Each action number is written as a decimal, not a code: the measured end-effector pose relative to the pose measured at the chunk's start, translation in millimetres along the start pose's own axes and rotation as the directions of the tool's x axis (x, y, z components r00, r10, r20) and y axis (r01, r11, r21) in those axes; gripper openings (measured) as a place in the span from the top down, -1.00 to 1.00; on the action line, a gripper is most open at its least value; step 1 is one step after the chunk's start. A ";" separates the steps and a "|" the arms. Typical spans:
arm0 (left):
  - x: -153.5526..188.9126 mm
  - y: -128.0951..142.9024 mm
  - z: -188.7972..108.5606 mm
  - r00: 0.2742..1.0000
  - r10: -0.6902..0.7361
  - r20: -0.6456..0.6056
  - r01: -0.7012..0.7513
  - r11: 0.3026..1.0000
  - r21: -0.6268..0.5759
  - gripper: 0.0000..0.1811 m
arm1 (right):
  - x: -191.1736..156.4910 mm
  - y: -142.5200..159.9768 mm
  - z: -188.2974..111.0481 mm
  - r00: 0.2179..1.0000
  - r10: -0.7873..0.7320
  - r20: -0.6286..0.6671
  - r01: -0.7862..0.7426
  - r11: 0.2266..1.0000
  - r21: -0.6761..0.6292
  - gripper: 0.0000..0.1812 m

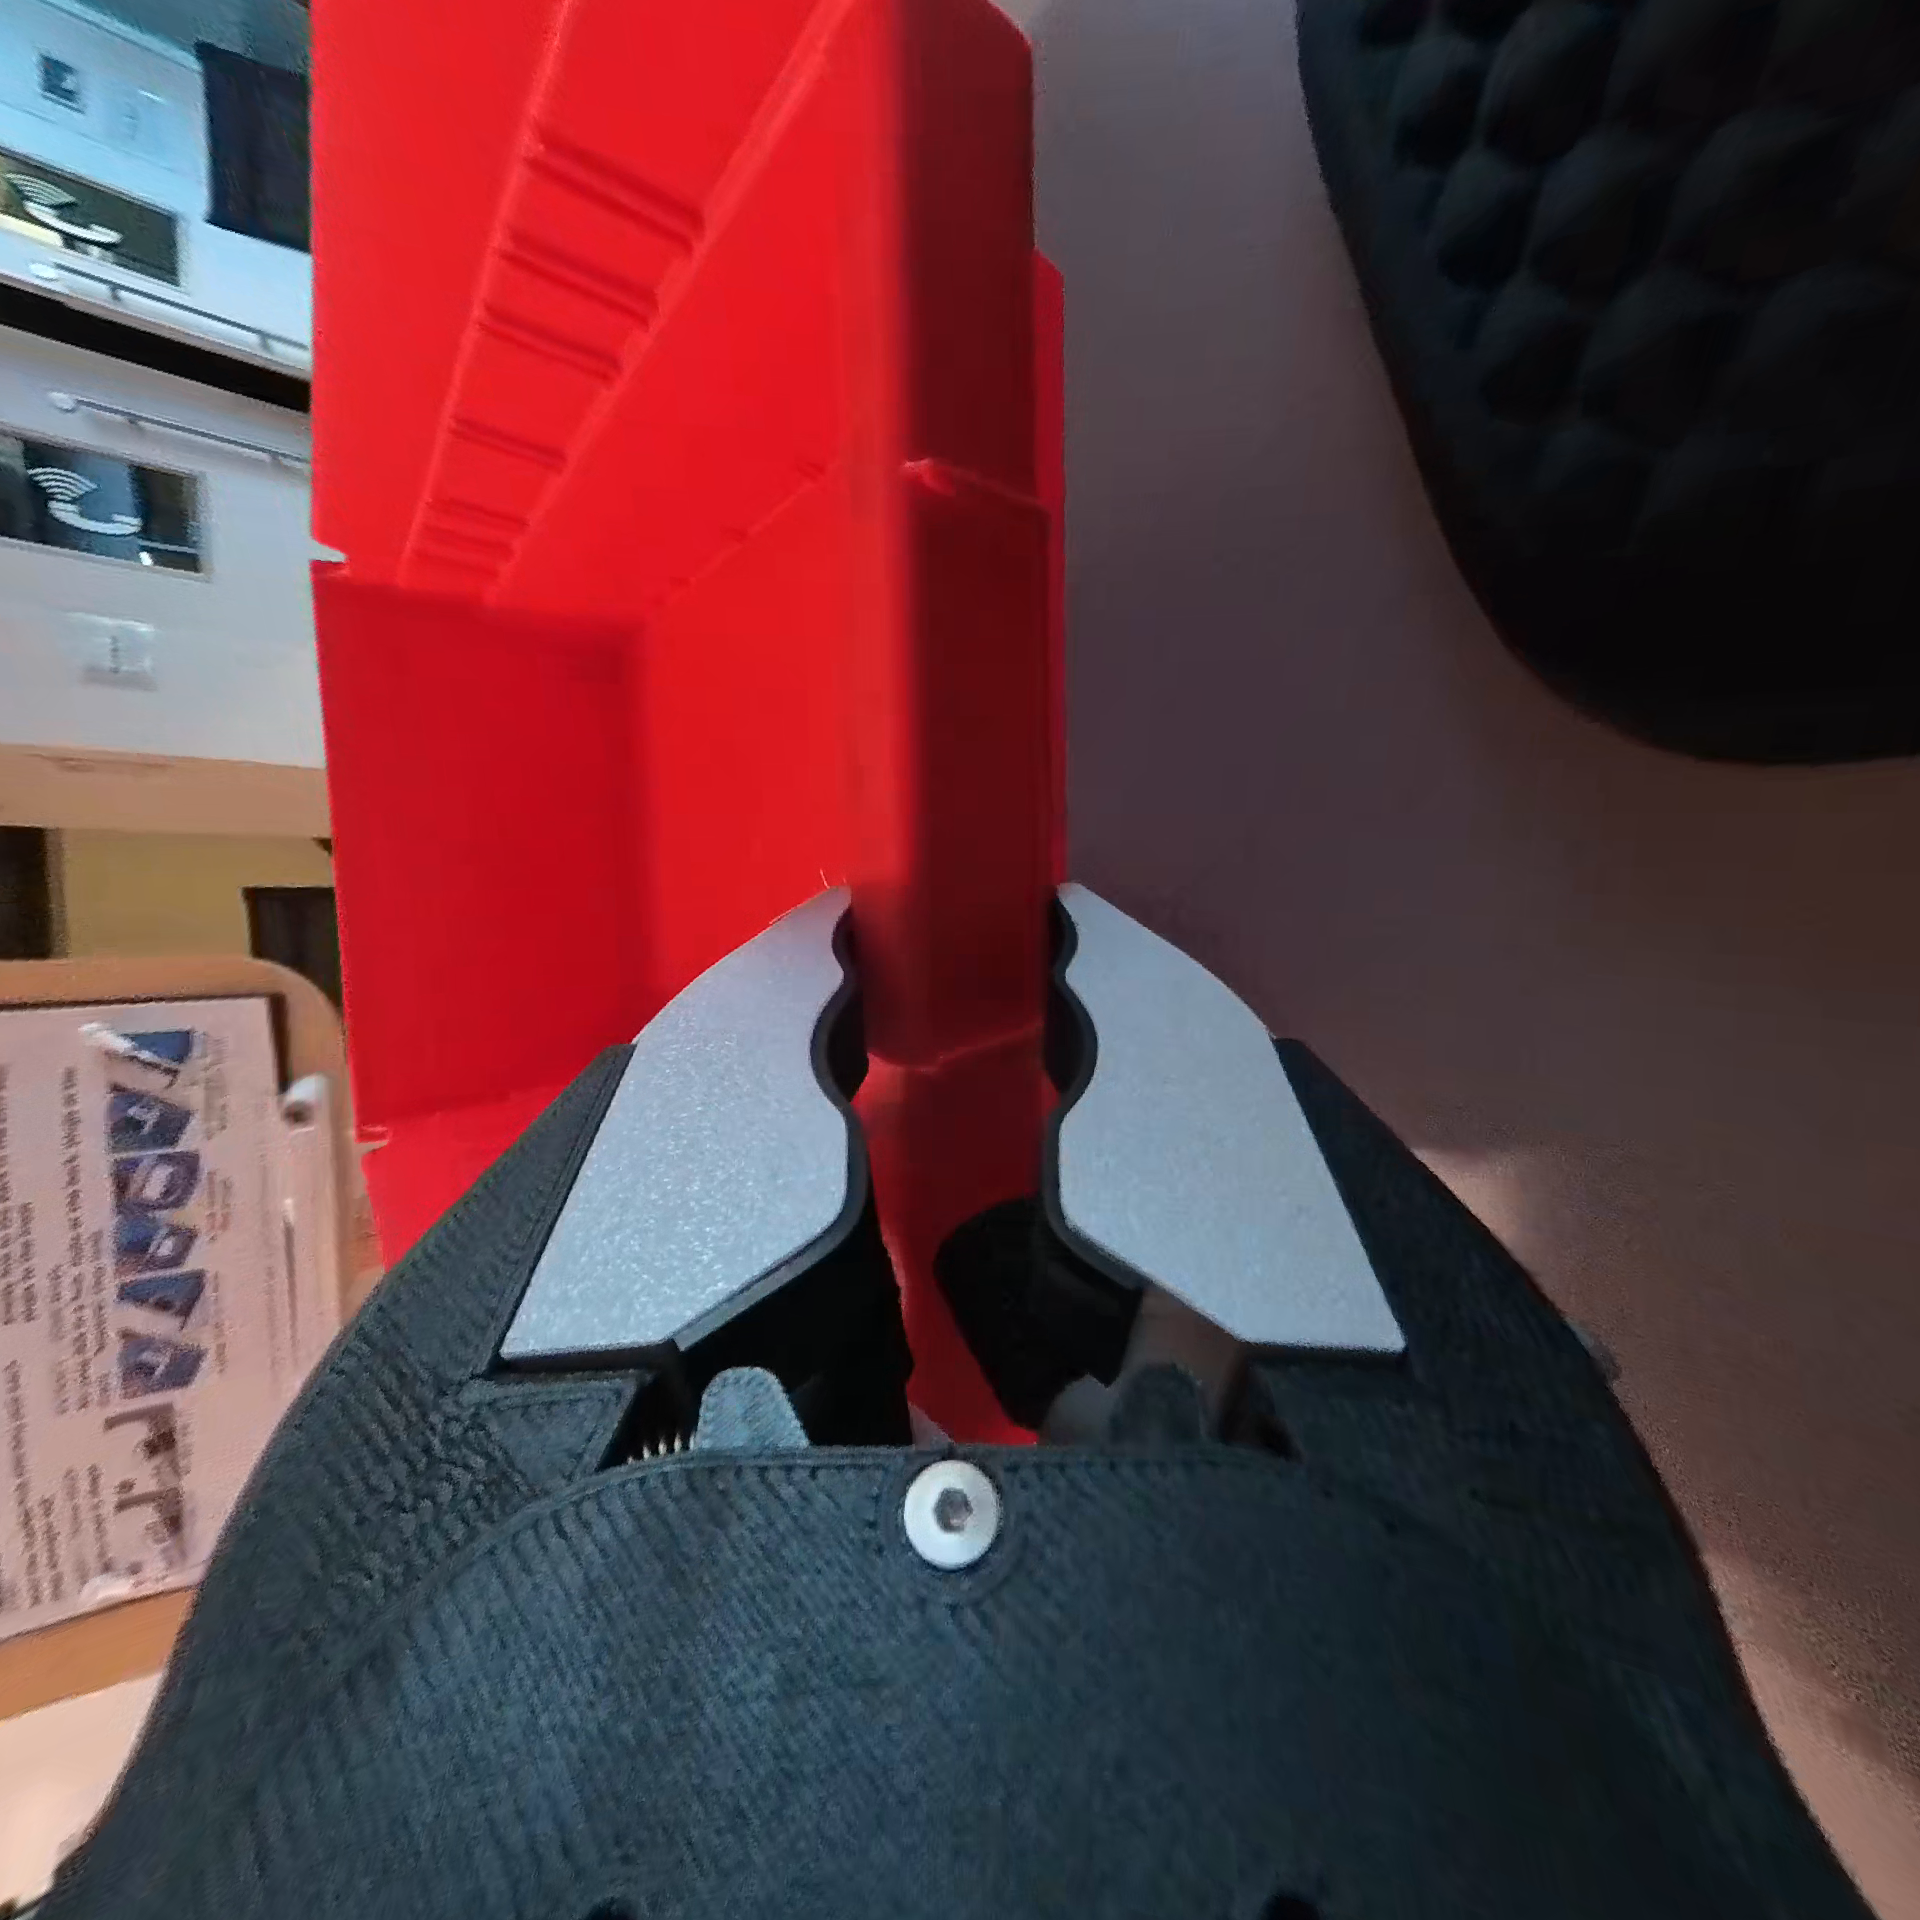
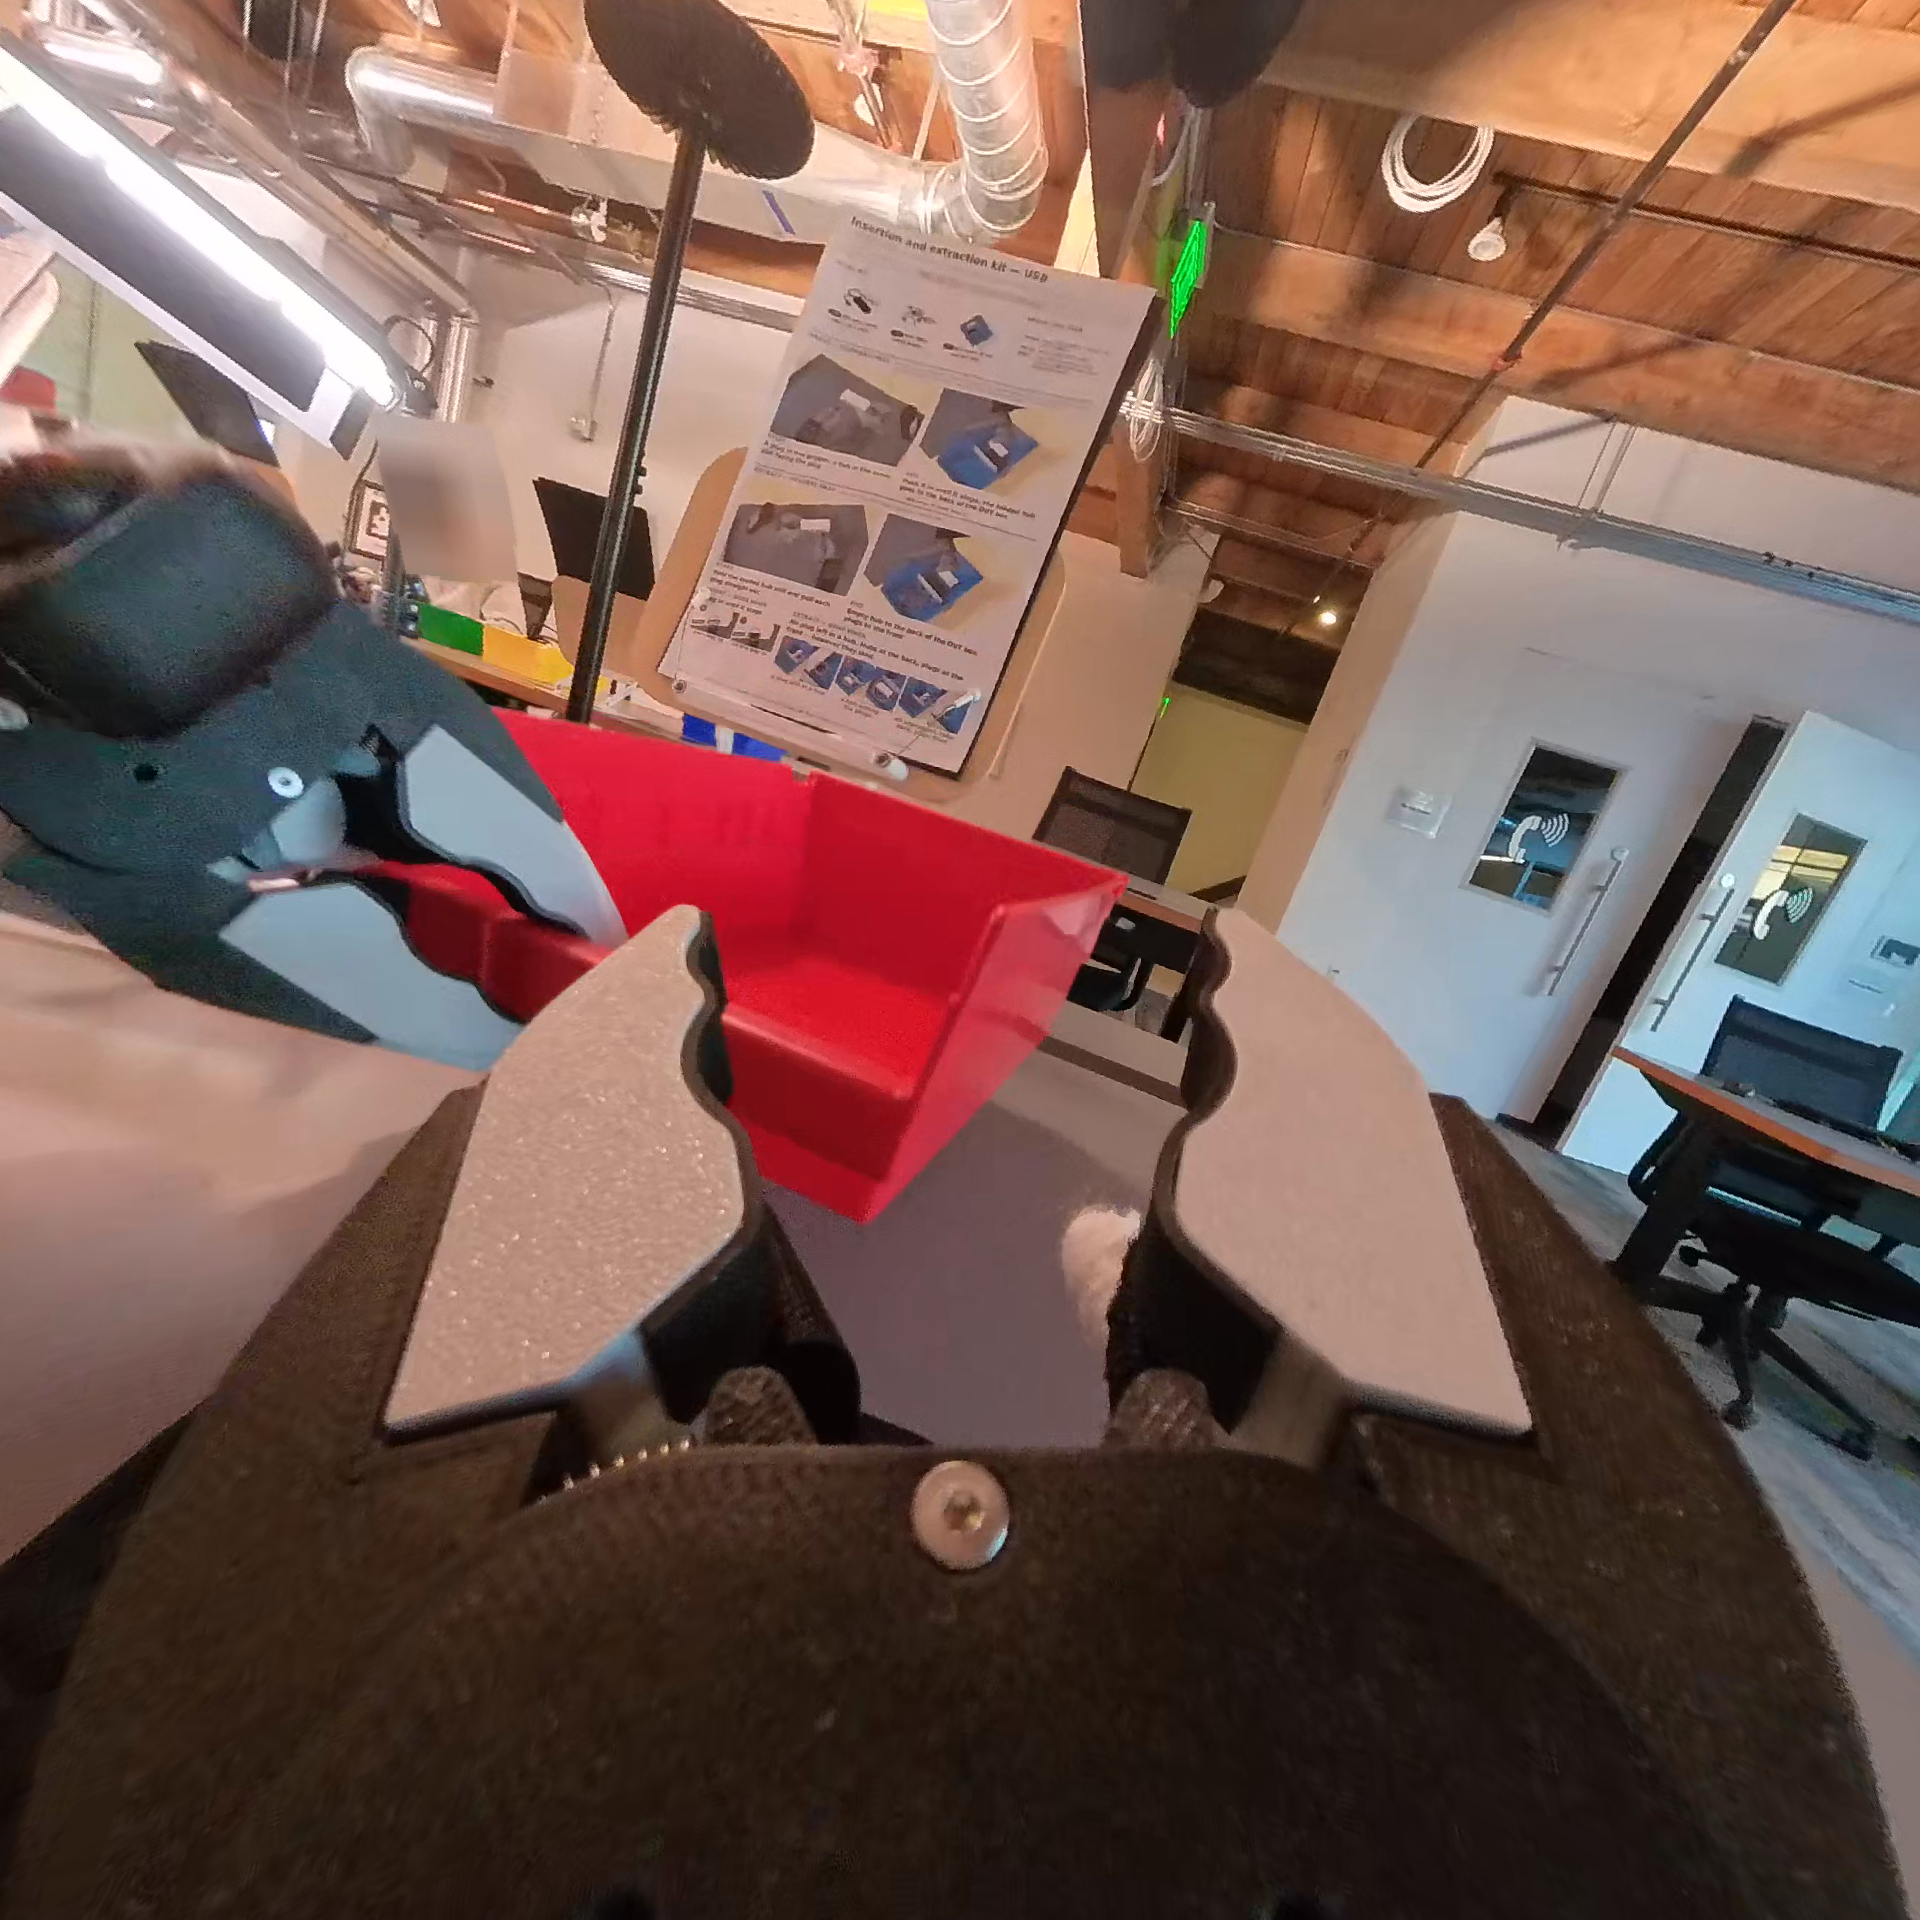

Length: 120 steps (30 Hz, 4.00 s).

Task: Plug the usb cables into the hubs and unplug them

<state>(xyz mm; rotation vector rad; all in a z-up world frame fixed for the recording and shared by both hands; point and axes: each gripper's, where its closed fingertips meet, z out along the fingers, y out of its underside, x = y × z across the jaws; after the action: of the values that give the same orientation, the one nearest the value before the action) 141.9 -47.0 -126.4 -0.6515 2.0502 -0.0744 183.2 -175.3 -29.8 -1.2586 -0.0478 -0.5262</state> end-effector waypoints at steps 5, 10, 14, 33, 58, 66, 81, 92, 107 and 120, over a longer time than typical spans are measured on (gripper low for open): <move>16.8 3.6 16.2 0.998 -0.011 -0.065 0.011 1.000 -0.007 0.66 | -0.4 2.2 -0.2 1.000 -0.005 0.002 0.005 1.000 -0.008 0.07; 21.1 2.7 19.8 0.999 0.000 -0.054 0.000 1.000 -0.002 0.65 | -4.8 4.7 1.2 1.000 -0.006 0.022 0.007 1.000 -0.016 0.07; 10.4 -14.4 4.9 0.998 -0.055 0.008 0.053 0.986 0.156 0.32 | -6.5 2.6 0.4 0.999 -0.010 0.035 0.010 1.000 -0.003 0.07; 41.7 184.2 -139.5 0.721 -0.680 0.135 0.693 0.703 -0.159 0.16 | -119.3 78.2 38.9 0.768 -0.276 0.578 0.559 0.729 -0.394 0.24; 86.2 375.5 -253.9 0.818 -0.545 0.183 0.551 0.653 -0.519 0.55 | 73.6 165.4 -27.9 0.677 -0.390 0.624 0.730 0.249 -0.637 0.58; 121.5 403.2 -318.8 0.787 -0.586 0.192 0.586 0.612 -0.532 0.54 | 108.3 161.4 -76.3 0.743 -0.364 0.562 0.656 0.225 -0.721 0.56; 20.8 326.4 -353.8 0.417 -0.841 0.345 0.829 0.508 0.236 -0.49 | 47.8 28.3 -14.5 0.951 -0.103 0.292 0.213 0.902 -0.376 -0.04; -57.6 395.2 -319.5 0.774 -0.371 0.513 0.595 0.702 -0.392 0.26 | -103.2 -35.7 99.3 0.799 0.093 0.594 -0.153 0.987 0.051 -0.11; -26.8 499.8 -282.3 0.910 -0.371 0.187 0.369 0.515 -0.774 0.64 | -107.5 -2.0 112.7 0.746 0.307 0.591 -0.381 0.924 0.001 -0.04; -107.3 440.9 -308.0 0.747 -0.362 0.558 0.611 0.704 -0.362 0.82 | -116.2 2.1 110.2 0.750 0.262 0.608 -0.324 0.946 -0.009 -0.02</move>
<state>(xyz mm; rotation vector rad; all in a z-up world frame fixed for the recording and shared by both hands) -248.7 319.4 -8.1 -1.4349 1.3735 0.3165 109.1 -33.4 -32.9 -1.2650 -0.4042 0.1728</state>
